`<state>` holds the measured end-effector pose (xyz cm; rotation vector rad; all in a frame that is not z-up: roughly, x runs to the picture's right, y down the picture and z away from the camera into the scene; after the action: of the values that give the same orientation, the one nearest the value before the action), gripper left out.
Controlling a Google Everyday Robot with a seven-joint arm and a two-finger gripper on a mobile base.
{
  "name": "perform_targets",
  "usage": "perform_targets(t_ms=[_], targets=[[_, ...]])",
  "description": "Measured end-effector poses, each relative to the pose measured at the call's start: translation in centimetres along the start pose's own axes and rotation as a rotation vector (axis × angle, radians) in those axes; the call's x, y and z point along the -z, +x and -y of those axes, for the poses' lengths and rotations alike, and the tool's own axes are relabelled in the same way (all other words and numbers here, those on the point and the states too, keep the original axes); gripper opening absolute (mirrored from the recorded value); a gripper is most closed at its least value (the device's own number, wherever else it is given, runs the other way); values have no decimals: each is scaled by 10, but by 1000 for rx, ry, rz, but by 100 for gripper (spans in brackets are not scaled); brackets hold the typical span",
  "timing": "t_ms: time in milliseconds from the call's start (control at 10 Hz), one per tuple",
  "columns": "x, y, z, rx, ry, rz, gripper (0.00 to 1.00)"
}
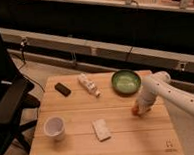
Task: Drag the pepper across the table
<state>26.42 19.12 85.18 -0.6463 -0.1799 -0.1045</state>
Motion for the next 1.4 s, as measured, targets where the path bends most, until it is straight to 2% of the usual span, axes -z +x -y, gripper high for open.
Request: perform_targets(t_ms=[1400], targets=[[2,14,8,-51,17,25,0]])
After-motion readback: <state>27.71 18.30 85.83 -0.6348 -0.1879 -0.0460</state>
